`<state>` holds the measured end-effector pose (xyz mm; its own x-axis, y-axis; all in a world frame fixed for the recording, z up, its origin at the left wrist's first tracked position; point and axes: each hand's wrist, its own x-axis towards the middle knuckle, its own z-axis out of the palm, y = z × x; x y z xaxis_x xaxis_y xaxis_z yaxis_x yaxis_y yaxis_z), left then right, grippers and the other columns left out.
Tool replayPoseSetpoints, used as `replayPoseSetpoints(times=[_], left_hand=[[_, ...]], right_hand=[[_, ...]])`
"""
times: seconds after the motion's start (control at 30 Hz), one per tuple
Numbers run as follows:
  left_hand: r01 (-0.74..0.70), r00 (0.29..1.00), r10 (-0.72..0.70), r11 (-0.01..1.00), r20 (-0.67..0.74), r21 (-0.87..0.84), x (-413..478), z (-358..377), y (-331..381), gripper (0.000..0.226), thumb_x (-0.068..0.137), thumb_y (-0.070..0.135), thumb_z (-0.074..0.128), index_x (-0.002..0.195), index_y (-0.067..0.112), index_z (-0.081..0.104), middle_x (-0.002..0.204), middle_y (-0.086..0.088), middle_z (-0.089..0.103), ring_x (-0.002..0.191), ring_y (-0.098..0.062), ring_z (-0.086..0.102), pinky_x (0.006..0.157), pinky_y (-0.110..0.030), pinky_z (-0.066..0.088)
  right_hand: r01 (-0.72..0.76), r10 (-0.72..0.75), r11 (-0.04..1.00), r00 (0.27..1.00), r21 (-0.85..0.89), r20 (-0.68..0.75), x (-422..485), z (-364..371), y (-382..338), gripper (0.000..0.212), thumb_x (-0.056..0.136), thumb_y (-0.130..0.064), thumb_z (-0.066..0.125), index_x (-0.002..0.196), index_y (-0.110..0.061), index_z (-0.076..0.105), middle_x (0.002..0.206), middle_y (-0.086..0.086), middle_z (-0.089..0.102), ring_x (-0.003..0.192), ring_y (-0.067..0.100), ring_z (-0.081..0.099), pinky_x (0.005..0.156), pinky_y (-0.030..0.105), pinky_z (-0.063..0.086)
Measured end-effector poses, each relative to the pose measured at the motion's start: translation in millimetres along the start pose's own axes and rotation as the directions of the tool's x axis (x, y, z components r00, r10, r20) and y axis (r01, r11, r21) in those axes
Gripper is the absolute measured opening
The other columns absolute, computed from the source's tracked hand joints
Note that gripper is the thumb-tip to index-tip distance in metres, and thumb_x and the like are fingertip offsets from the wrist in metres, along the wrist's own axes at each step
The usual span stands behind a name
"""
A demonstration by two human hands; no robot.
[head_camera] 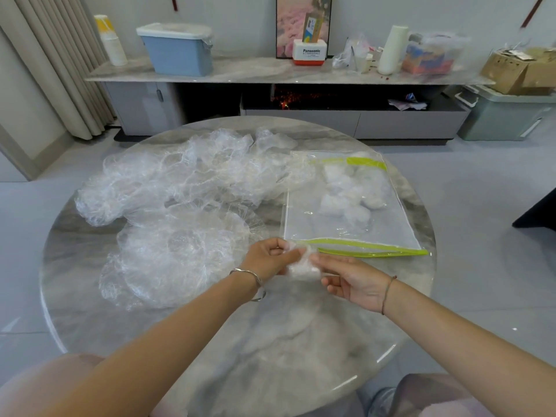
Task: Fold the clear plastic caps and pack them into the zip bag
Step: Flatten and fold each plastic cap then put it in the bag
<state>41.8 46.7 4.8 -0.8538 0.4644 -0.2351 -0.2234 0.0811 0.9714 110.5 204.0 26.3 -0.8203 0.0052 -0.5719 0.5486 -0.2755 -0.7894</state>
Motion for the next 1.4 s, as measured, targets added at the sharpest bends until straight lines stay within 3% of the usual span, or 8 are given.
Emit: replayPoseSetpoints(times=[0.17,0.27,0.47,0.77,1.07,1.23,1.3,1.4], left_hand=[[-0.027,0.998,0.022,0.997,-0.065,-0.068,26,33,10,0.025,0.091,0.029,0.060,0.071,0.014,0.057,0.061,0.002,0.055,0.057,-0.011,0.053,0.055,-0.017,0.048],[-0.212,0.958,0.258,0.929,-0.123,0.302,49,37,-5,0.019,0.097,0.034,0.047,0.094,0.025,0.064,0.097,0.011,0.065,0.093,-0.011,0.059,0.081,-0.024,0.047],[-0.410,0.901,0.248,0.215,0.356,0.887,86,16,-28,0.071,0.080,0.063,0.050,0.141,0.028,0.039,0.150,0.006,0.033,0.139,-0.018,0.025,0.114,-0.030,0.015],[-0.282,0.945,0.255,0.317,0.205,0.906,102,19,19,0.040,0.097,0.046,0.039,0.111,0.024,0.069,0.098,-0.009,0.070,0.095,-0.026,0.062,0.075,-0.033,0.047],[-0.449,0.788,0.613,0.506,0.059,0.737,70,47,40,0.048,0.094,0.046,0.026,0.126,0.032,0.058,0.107,0.001,0.070,0.098,-0.020,0.061,0.073,-0.034,0.048],[-0.418,0.822,0.569,0.577,0.021,0.701,55,51,32,0.036,0.101,0.039,0.033,0.128,0.032,0.056,0.111,0.003,0.068,0.103,-0.020,0.059,0.078,-0.032,0.047],[-0.400,0.832,0.555,0.622,-0.017,0.673,53,53,33,0.037,0.101,0.040,0.032,0.128,0.032,0.057,0.112,0.003,0.068,0.104,-0.017,0.060,0.080,-0.032,0.047],[-0.382,0.844,0.534,0.666,-0.052,0.641,53,54,36,0.036,0.101,0.038,0.034,0.127,0.031,0.057,0.113,0.002,0.068,0.104,-0.015,0.060,0.082,-0.031,0.047]], right_hand=[[0.087,-0.091,0.996,0.982,-0.027,-0.166,-5,-27,-11,0.004,0.084,-0.014,0.068,0.086,-0.014,0.066,0.061,-0.008,0.057,0.042,0.003,0.049,0.041,0.013,0.043],[0.139,-0.151,0.988,0.951,-0.063,-0.269,-7,-44,-16,0.004,0.083,-0.013,0.070,0.085,-0.013,0.067,0.061,-0.007,0.055,0.044,0.004,0.049,0.043,0.014,0.042],[0.129,-0.124,0.992,0.940,-0.005,-0.318,-9,-65,-17,0.014,0.082,-0.014,0.070,0.095,-0.010,0.067,0.067,-0.003,0.054,0.048,0.006,0.053,0.044,0.014,0.044],[0.242,-0.273,0.962,0.893,-0.129,-0.357,-6,-67,-20,0.007,0.083,-0.011,0.070,0.084,-0.010,0.063,0.070,-0.001,0.055,0.044,0.006,0.052,0.044,0.016,0.044],[0.272,-0.945,-0.141,0.251,-0.952,0.211,15,-67,-23,0.005,0.075,-0.009,0.055,0.074,-0.013,0.052,0.074,0.000,0.053,0.056,0.014,0.048,0.043,0.029,0.037],[-0.020,-0.849,-0.280,0.471,-0.960,0.238,47,-73,-25,0.022,0.066,-0.002,0.068,0.082,-0.011,0.056,0.079,0.009,0.057,0.062,0.026,0.059,0.038,0.026,0.034],[-0.082,-0.708,-0.284,0.690,-0.955,0.151,56,-76,-15,0.026,0.084,-0.017,0.063,0.110,-0.012,0.062,0.112,0.007,0.057,0.100,0.024,0.058,0.067,0.032,0.046],[-0.031,-0.527,-0.165,0.848,-0.986,0.061,58,-75,5,0.059,0.094,-0.056,0.017,0.140,-0.027,0.041,0.149,-0.004,0.033,0.143,0.022,0.013,0.113,0.033,0.006]])
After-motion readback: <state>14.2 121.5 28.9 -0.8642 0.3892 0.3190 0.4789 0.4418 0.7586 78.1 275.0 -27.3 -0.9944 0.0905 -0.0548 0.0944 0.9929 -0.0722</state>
